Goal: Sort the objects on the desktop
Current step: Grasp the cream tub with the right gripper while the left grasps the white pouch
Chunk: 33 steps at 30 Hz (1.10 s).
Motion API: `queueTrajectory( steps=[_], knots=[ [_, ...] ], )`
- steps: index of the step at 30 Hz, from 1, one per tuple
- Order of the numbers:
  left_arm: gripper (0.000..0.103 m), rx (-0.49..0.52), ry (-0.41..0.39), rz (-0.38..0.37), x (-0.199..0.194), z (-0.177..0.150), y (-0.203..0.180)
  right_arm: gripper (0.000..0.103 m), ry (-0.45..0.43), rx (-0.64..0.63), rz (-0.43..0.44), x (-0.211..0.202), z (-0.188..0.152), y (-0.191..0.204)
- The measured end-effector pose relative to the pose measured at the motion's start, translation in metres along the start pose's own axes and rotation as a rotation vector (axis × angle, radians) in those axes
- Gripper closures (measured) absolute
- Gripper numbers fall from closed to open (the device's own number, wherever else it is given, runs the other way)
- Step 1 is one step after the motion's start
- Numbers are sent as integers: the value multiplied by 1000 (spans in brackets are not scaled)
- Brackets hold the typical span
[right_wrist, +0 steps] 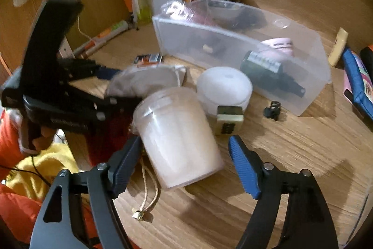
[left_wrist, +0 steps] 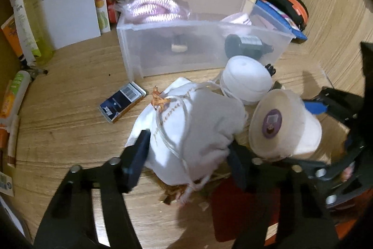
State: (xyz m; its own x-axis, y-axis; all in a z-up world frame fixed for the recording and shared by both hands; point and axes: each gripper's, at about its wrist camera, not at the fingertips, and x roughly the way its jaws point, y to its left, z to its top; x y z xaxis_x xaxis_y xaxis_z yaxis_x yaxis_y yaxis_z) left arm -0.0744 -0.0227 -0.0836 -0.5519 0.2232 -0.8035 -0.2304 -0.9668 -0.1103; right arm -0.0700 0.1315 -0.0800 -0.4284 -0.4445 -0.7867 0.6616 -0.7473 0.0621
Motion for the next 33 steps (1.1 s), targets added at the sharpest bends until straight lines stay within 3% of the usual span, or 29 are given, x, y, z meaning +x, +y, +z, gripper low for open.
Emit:
queueTrajectory(
  steps=[4,5,12,25,28,33],
  knots=[
    [56,-8,-19,7,-5,-1,0,34,9,-8,35,11,4,0],
    [60,-12,-25,7,-6,-1,0,48,11,-6,51,12,4,0],
    [70,-77,-63,-11,-21,-1,15,48,-14,48,85,7,-2,-8],
    [72,-172,-157,-75,-65,16,34,48,-135,121,61,-40,9,-28],
    [72,-174,-191,-98,-78,23,31,48,-164,122,42,-50,14,-32],
    [72,-139,-241,-74,-90,34,22,48,-206,130,9,-64,22,-43]
  ],
)
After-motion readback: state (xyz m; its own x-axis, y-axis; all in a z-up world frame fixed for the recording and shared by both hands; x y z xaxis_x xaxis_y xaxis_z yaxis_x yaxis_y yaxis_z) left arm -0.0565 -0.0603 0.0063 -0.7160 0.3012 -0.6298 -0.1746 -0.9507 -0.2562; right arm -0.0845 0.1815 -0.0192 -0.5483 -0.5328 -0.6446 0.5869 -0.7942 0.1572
